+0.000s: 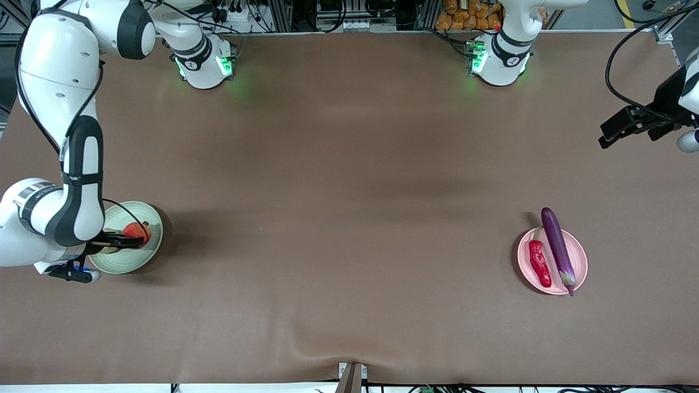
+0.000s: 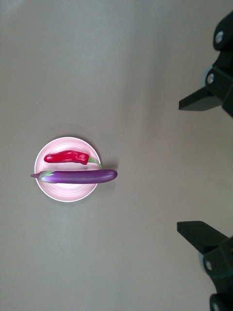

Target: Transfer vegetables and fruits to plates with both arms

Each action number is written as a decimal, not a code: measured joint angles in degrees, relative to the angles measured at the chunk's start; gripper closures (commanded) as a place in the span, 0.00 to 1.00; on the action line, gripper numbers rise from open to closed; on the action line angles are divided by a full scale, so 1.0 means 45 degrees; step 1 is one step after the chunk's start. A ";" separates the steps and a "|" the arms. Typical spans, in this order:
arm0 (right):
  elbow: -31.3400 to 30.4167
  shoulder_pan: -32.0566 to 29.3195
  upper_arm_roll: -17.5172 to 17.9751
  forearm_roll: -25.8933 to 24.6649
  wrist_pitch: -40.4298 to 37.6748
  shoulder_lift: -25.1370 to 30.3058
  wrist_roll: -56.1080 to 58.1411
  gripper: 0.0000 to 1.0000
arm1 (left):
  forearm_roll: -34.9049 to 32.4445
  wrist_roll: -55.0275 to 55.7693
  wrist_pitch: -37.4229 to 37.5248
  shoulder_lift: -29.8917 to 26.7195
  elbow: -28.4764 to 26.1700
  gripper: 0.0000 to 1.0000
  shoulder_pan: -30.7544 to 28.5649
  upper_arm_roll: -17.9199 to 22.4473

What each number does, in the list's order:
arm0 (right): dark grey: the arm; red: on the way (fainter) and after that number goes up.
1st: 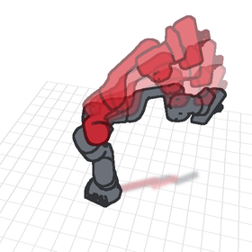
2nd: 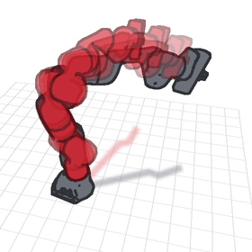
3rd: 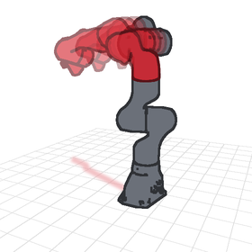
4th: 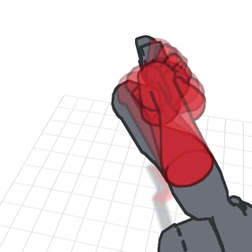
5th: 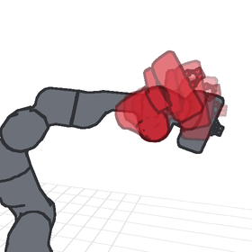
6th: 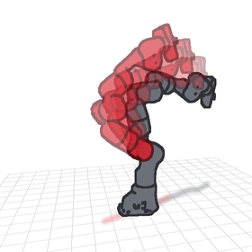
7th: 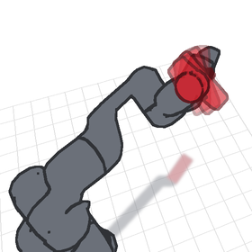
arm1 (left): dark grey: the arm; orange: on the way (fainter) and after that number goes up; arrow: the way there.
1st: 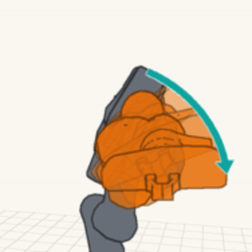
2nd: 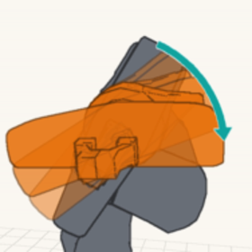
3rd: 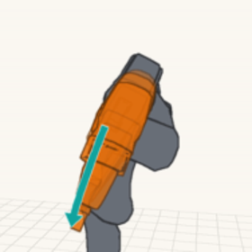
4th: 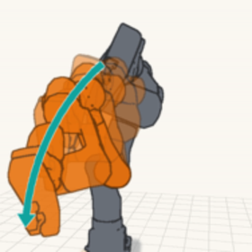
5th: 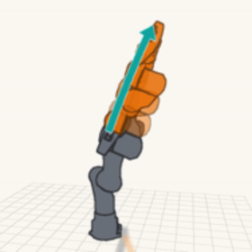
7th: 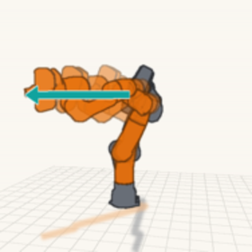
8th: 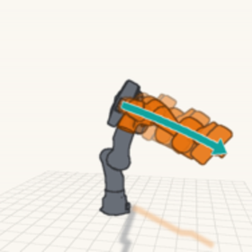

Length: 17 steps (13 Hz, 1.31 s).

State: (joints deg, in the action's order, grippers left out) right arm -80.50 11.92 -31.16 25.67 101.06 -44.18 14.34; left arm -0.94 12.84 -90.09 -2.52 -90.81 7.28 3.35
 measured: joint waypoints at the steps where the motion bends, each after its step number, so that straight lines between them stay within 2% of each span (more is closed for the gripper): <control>1: 0.0111 -0.0007 0.0022 -0.0033 -0.0290 0.0346 0.0000 0.00 | 0.0006 0.0000 0.0000 -0.0033 -0.0041 0.00 0.0020 -0.0011; 2: 0.0149 -0.0053 0.0160 -0.0283 -0.0472 0.0885 0.0000 0.00 | 0.0006 0.0000 0.0000 -0.0042 -0.0080 0.00 0.0047 -0.0029; 4: 0.0136 -0.0434 0.1050 -0.1669 -0.1050 0.2433 -0.0141 0.00 | 0.0015 -0.0020 -0.0002 -0.0042 -0.0165 0.00 0.0092 -0.0111; 8: -0.0533 -0.1851 0.3812 -0.4051 -0.2167 0.5956 -0.1241 0.00 | 0.0022 -0.0031 -0.0013 -0.0055 -0.0167 0.00 0.0175 -0.0490; 10: -0.1301 -0.2905 0.5420 -0.4775 -0.2567 0.7725 -0.1785 0.00 | 0.0022 -0.0031 -0.0054 -0.0066 -0.0095 0.00 0.0180 -0.0493; 12: -0.1709 -0.3654 0.6596 -0.5217 -0.3465 0.9099 -0.2433 0.00 | 0.0022 -0.0031 -0.0117 -0.0054 -0.0033 0.00 0.0180 -0.0492; 14: -0.1812 -0.3838 0.6984 -0.5313 -0.4328 1.0019 -0.2762 0.00 | 0.0022 -0.0031 -0.0181 -0.0039 0.0005 0.00 0.0179 -0.0487; 17: -0.1863 -0.3823 0.7060 -0.5322 -0.5352 1.0785 -0.3126 0.00 | 0.0022 -0.0031 -0.0201 -0.0034 0.0020 0.00 0.0171 -0.0477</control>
State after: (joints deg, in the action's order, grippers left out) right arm -88.88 -5.28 0.61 1.71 76.97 4.36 0.27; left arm -0.84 12.70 -90.99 -2.68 -90.72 8.05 1.20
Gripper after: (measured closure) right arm 0.000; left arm 0.000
